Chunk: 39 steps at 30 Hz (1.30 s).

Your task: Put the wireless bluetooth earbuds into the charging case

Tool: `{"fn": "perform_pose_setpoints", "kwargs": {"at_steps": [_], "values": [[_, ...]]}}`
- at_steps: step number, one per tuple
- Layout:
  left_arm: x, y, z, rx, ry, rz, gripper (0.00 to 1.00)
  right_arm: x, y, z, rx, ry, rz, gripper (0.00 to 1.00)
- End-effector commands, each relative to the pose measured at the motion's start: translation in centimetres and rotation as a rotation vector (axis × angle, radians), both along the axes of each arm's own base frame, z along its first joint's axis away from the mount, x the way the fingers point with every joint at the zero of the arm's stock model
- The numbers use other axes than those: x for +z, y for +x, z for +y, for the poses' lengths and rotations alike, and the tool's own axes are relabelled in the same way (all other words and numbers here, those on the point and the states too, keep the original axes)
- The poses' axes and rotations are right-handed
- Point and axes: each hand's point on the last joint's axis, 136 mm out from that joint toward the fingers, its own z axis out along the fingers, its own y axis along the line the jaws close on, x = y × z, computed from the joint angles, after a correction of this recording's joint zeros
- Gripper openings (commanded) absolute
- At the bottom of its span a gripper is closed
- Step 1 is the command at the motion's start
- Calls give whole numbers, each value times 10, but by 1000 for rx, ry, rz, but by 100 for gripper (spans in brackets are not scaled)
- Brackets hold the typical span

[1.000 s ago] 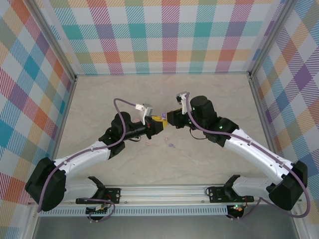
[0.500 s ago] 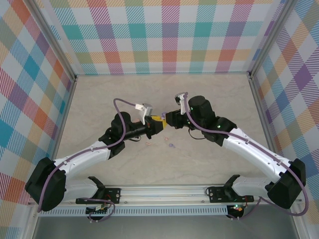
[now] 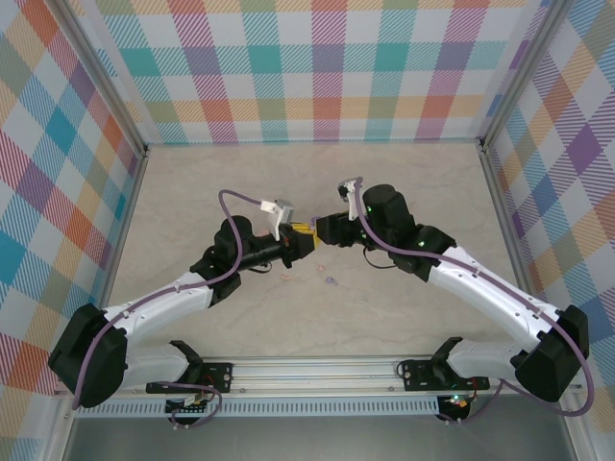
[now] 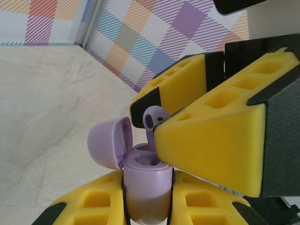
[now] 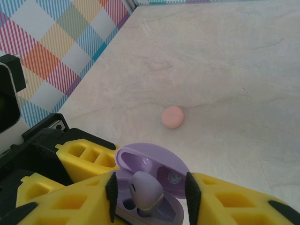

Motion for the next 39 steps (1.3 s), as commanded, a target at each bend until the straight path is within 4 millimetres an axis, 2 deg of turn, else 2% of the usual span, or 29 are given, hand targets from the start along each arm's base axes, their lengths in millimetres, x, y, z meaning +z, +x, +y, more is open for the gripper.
{"fn": "perform_pose_setpoints", "kwargs": {"at_steps": [1,13,23,29,36,39], "values": [[23,-8,-1,-20,-45,-102,16,10,-7,1,21,11,9,50],[24,-11,3,-14,-31,-148,16,26,-13,-4,20,32,-5,55],[21,-11,1,-20,-23,-140,15,24,-16,1,50,40,9,46],[21,-11,1,-28,-23,-141,15,23,-15,-1,39,31,8,45],[20,-15,-1,-49,-15,-149,15,25,-13,-2,21,41,3,33],[16,-15,0,-46,-2,-147,15,17,-7,-7,-28,14,20,31]]}}
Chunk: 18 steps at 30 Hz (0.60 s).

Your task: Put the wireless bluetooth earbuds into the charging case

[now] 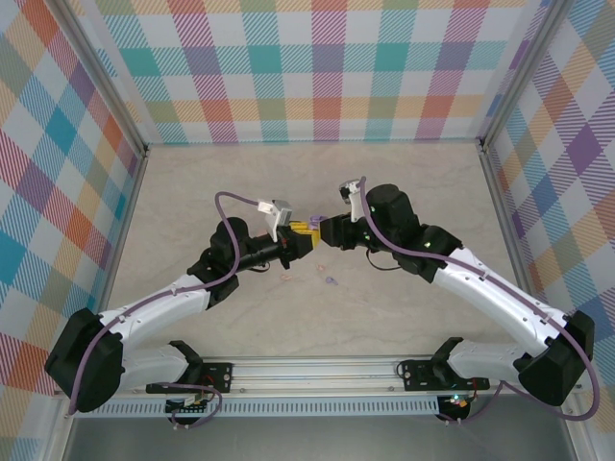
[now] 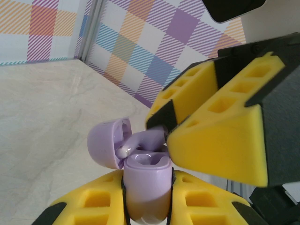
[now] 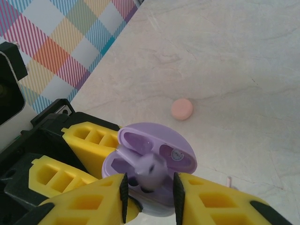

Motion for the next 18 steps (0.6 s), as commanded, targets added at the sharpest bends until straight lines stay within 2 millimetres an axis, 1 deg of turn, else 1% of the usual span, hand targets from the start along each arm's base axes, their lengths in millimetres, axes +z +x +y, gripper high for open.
{"fn": "perform_pose_setpoints", "kwargs": {"at_steps": [1,3,7,12,15,18], "values": [[6,-11,-3,-40,-3,-55,15,4,8,-7,-71,-13,2,31],[1,-10,-3,-36,8,-45,15,-8,13,-11,-105,-50,34,31],[-6,-9,-4,-36,25,-31,15,-27,17,-6,-101,-78,93,30],[-15,-6,-3,-21,54,-21,15,-40,20,-5,-111,-95,122,30],[-25,-3,-3,-10,94,2,14,-49,23,-6,-117,-110,143,31],[-41,1,-5,-13,139,43,14,-66,24,-4,-112,-132,185,31]]}}
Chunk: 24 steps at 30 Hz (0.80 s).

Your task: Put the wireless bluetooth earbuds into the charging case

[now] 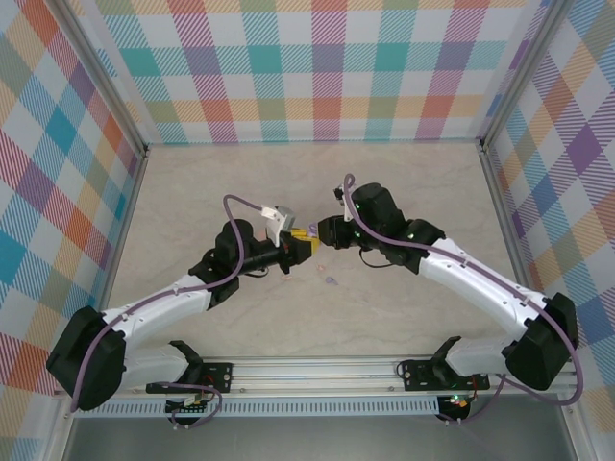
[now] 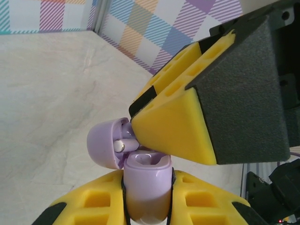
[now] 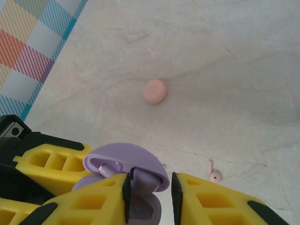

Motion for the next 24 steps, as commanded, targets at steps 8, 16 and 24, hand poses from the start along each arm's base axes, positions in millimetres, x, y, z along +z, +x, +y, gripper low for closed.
{"fn": "perform_pose_setpoints", "kwargs": {"at_steps": [8,16,24], "values": [[-48,16,-13,18,130,113,13,-86,6,-11,-70,-134,220,30],[-95,30,-17,54,232,237,11,-139,6,-21,-102,-191,334,29],[-133,41,-10,113,376,334,11,-165,10,-33,-158,-252,391,29]]}}
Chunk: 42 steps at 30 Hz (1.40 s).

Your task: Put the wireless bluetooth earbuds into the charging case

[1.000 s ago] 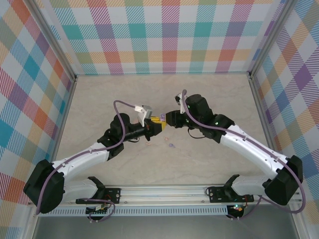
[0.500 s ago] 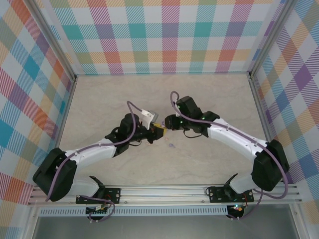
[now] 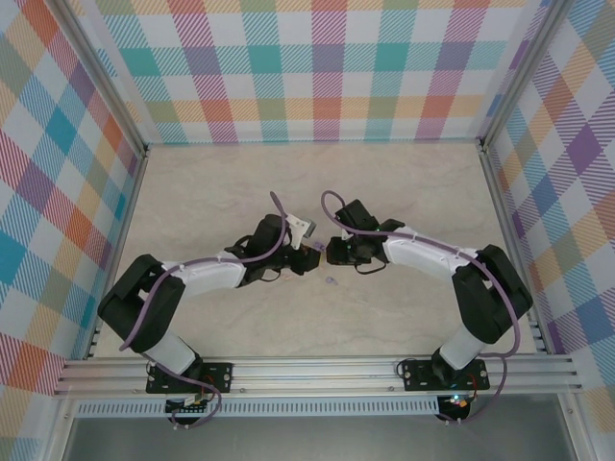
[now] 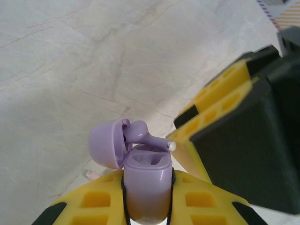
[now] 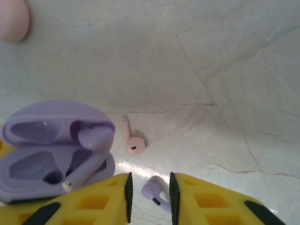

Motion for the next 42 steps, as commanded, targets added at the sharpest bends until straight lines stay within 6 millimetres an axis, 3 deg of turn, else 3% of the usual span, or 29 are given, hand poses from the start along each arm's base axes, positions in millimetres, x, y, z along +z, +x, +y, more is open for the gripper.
{"fn": "perform_pose_setpoints", "kwargs": {"at_steps": [1,9,13,16,22,32,42], "values": [[-5,4,1,18,74,18,11,-8,-1,-7,-35,-30,29,29],[-14,5,11,8,220,43,11,-12,3,-21,-79,-83,44,31],[-9,6,16,21,236,28,11,-13,5,-24,-88,-78,49,32],[1,7,20,37,236,5,11,-12,9,-23,-77,-49,54,35],[27,5,34,80,229,-54,11,-10,19,-3,9,-15,80,37],[89,-12,56,130,-21,-167,14,-26,49,24,6,-4,173,29],[99,-15,62,150,-53,-187,15,-46,63,12,-86,-104,225,28]]}}
